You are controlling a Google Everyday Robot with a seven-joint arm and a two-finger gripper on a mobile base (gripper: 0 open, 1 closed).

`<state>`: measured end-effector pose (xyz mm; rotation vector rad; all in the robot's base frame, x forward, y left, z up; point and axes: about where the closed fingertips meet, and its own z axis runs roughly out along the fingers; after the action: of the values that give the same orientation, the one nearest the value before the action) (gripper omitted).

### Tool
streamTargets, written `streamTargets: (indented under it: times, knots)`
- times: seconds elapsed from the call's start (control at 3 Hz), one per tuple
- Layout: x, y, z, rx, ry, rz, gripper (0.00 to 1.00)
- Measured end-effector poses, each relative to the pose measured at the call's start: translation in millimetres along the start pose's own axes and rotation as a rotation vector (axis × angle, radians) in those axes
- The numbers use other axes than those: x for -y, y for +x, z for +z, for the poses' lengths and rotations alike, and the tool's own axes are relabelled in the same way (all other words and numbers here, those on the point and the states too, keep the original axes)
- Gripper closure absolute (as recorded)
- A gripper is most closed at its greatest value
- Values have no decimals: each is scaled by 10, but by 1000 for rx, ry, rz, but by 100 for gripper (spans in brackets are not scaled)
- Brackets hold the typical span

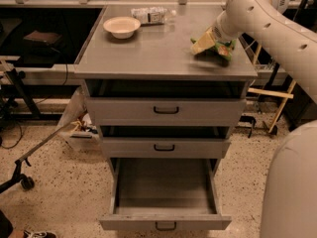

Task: Place green rice chip bag into bottom drawer

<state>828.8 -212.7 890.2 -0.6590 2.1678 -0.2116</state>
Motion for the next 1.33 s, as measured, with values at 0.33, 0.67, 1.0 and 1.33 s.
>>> streamTargets:
  times: [0.33, 0.67, 1.0, 1.33]
  knots:
    - [-203, -74, 209, 16, -2, 2, 0]
    - [-418, -70, 613, -35, -22, 45, 0]
    - [-400, -96, 586, -35, -22, 45, 0]
    - [-400, -96, 586, -35, -22, 45, 19]
